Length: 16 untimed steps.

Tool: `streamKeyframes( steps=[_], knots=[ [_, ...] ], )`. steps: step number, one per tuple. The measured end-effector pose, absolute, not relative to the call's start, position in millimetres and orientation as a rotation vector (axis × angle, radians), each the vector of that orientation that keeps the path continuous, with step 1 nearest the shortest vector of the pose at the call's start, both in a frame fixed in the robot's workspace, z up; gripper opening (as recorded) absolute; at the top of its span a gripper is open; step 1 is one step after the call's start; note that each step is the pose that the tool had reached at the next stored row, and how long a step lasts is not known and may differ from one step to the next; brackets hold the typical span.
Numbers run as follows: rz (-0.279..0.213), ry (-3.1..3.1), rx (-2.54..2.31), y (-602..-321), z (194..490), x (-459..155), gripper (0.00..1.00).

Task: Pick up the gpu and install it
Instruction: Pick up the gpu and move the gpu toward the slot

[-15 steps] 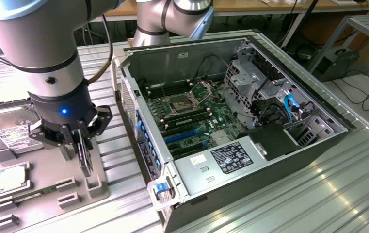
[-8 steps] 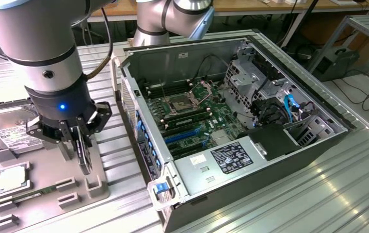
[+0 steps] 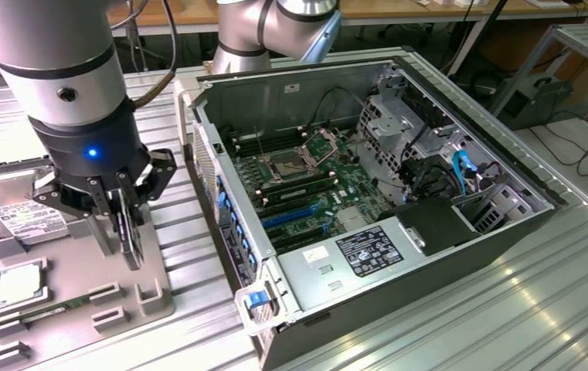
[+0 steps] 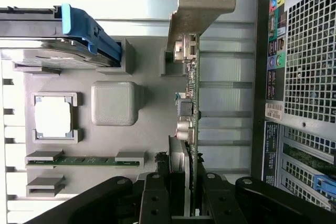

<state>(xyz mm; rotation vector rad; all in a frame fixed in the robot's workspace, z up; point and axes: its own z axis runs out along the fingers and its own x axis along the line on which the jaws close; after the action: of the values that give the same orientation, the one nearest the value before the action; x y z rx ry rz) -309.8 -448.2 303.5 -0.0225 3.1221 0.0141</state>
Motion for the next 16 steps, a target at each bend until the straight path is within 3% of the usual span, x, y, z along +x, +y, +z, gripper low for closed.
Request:
streamKeyframes(
  steps=[16],
  knots=[
    [0.014,3.123,-0.022,-448,334,-310,0.28]
  ],
)
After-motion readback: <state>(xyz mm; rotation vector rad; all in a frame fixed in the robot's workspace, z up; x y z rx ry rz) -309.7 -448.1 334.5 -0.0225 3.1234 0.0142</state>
